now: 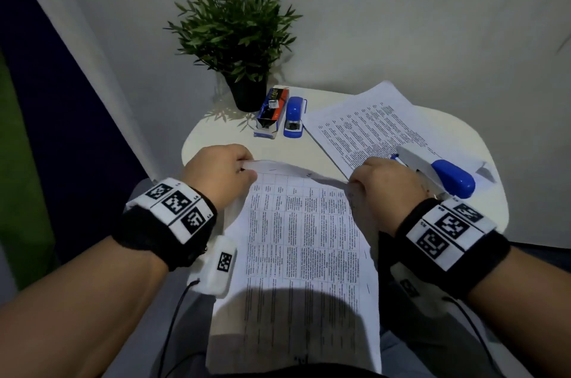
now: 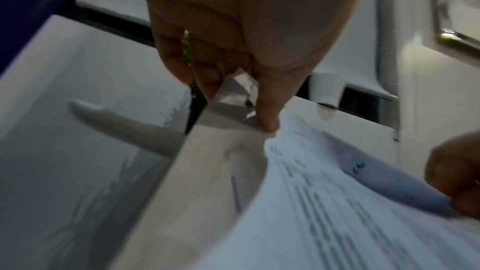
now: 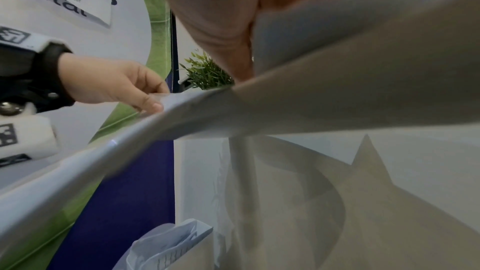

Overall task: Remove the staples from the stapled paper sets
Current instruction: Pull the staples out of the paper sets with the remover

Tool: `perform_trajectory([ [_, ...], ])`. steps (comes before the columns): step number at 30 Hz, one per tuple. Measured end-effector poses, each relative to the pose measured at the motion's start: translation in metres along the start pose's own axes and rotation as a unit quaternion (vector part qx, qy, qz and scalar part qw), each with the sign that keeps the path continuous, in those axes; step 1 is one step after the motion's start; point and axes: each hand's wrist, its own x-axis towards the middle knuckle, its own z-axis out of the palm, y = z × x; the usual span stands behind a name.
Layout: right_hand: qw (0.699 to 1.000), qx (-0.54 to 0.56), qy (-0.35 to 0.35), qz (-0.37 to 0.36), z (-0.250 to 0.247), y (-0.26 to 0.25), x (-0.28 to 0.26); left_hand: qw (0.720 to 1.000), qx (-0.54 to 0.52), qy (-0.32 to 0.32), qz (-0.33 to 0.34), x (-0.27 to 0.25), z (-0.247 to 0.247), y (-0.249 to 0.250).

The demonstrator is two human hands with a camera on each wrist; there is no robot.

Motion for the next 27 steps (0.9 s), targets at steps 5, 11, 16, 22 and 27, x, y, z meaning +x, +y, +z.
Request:
perform_trajectory([
  [5, 0.993, 0.105, 0.054, 0.015, -0.013, -0.020, 0.010, 0.984, -0.160, -0.053, -0.055, -0.003, -0.011, -0.029],
  [11, 0.990, 0.135, 0.006, -0.038, -0.024, -0.061, 0.023, 0.987, -0.094, -0.118, -0.054, -0.019, -0.058, -0.070],
  [16, 0.977, 0.202, -0.043, -0.047, -0.015, -0.112, 0.034, 0.988, -0.035, 0.075, -0.128, -0.034, -0.107, -0.119],
  [22, 0.974, 0.181, -0.063, -0.123, 0.015, -0.167, 0.060, 0.932, -0.057, 0.293, -0.205, -0.051, -0.156, -0.206],
  [27, 0.986, 0.040, -0.104, -0.124, 0.045, -0.185, 0.080, 0.920, -0.026, 0.304, -0.245, -0.066, -0.163, -0.231],
])
